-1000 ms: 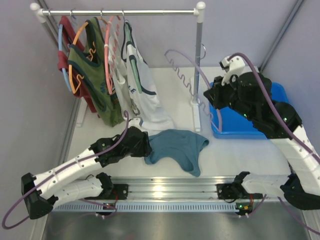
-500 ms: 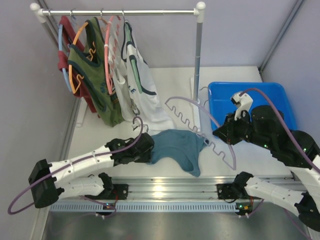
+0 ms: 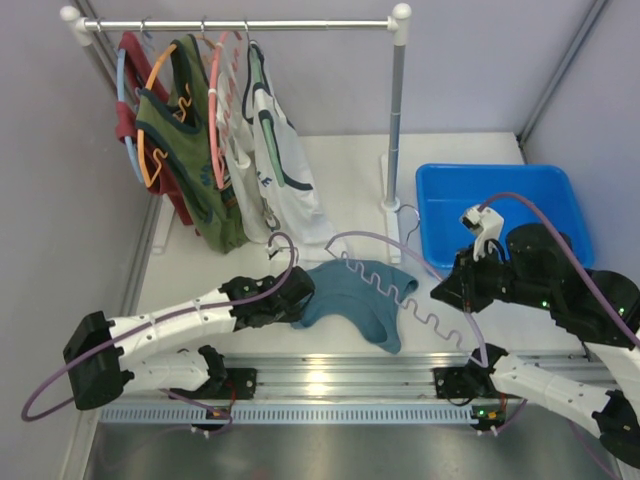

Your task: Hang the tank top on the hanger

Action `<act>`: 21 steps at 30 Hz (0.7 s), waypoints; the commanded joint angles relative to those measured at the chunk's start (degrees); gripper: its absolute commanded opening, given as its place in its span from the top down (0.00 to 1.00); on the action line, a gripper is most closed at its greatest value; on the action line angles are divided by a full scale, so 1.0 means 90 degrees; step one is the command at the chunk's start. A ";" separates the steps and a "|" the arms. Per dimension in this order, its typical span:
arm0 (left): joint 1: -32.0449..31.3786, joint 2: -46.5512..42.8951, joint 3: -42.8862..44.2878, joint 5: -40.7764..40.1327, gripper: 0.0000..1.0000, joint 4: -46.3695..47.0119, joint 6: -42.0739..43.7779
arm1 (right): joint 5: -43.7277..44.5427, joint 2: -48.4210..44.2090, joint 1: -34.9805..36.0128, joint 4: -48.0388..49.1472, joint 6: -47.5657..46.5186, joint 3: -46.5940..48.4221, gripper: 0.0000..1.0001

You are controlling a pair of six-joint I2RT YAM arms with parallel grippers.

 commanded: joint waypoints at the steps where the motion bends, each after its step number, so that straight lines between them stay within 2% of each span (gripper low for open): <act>1: -0.0034 0.0093 -0.0054 -0.0200 0.74 0.0331 0.0134 | -0.0244 -0.0047 0.0069 -0.0106 0.0002 0.0098 1.00; 3: -0.0034 0.0103 -0.0054 -0.0200 0.73 0.0370 0.0202 | -0.0312 -0.0037 0.0069 -0.0174 -0.0017 0.0069 1.00; 7: -0.0034 0.0132 -0.0045 -0.0161 0.63 0.0409 0.0300 | -0.0390 -0.0066 0.0079 -0.0253 -0.0037 -0.0067 1.00; 10: -0.0034 0.0180 -0.0035 -0.0200 0.64 0.0409 0.0320 | -0.0478 -0.0056 0.0069 -0.0253 -0.0046 -0.0058 1.00; 13: -0.0034 0.0239 -0.0035 -0.0277 0.74 0.0409 0.0320 | -0.0605 -0.0037 0.0079 -0.0243 -0.0066 -0.0087 1.00; 14: -0.0034 0.0258 -0.0015 -0.0307 0.84 0.0390 0.0320 | -0.0634 -0.0046 0.0079 -0.0233 -0.0076 -0.0106 1.00; 18: -0.0034 0.0268 0.0024 -0.0424 1.00 0.0312 0.0349 | -0.0858 -0.0046 0.0079 -0.0233 -0.0105 -0.0214 1.00; 21: -0.0034 0.0230 0.0102 -0.0502 1.00 0.0175 0.0349 | -0.1015 -0.0037 0.0079 -0.0272 -0.0173 -0.0311 1.00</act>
